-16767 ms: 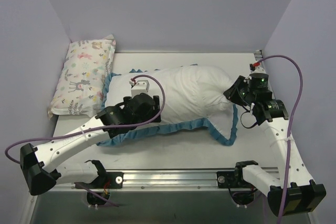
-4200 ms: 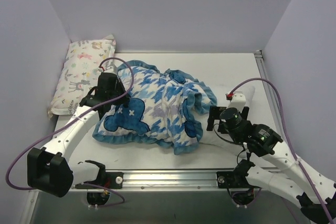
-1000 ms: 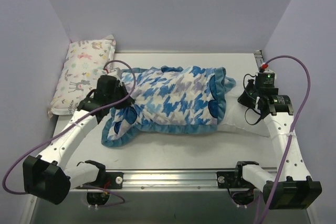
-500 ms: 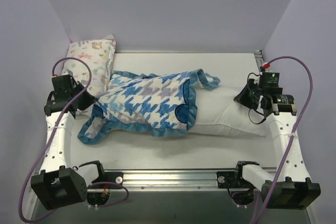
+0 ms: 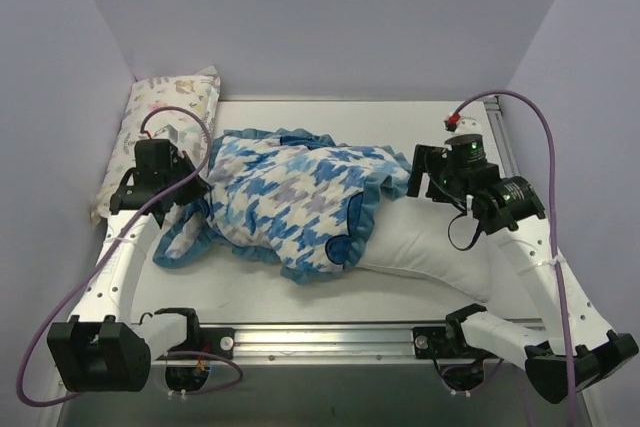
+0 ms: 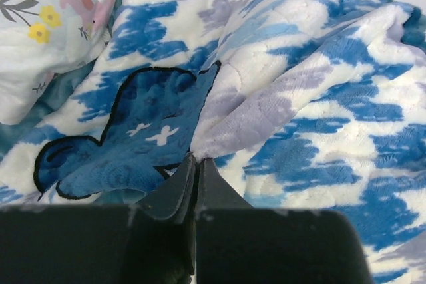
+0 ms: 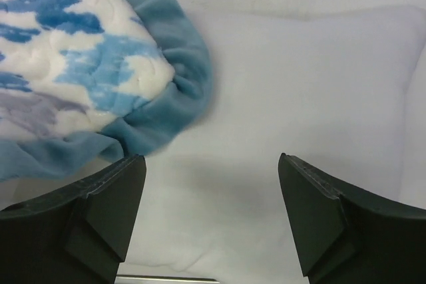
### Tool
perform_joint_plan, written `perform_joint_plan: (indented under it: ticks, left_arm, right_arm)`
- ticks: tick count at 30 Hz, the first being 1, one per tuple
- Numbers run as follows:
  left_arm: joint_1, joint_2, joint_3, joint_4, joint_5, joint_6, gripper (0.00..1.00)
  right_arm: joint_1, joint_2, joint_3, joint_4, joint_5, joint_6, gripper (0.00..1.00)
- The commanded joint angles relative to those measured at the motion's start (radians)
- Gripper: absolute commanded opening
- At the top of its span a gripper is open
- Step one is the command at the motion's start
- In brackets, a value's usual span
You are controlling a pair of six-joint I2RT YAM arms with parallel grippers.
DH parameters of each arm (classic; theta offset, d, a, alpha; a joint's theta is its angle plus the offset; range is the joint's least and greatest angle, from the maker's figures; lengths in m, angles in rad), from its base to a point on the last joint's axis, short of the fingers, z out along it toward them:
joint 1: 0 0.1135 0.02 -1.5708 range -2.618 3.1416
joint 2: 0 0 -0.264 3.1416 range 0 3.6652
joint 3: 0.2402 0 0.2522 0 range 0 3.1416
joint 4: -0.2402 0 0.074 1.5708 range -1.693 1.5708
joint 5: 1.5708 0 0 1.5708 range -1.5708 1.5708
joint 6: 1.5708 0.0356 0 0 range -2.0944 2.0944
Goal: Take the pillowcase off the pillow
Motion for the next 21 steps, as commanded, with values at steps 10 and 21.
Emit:
perform_joint_plan:
  ticks: [10, 21]
  left_arm:
    - [-0.176, -0.036, -0.027, 0.082, -0.104, 0.037, 0.19]
    - [-0.445, -0.143, 0.119, 0.076, -0.150, 0.063, 0.78]
  right_arm:
    - [0.409, -0.066, -0.231, 0.087, 0.230, 0.140, 0.87]
    - [0.416, -0.082, -0.107, 0.141, 0.247, 0.149, 0.75]
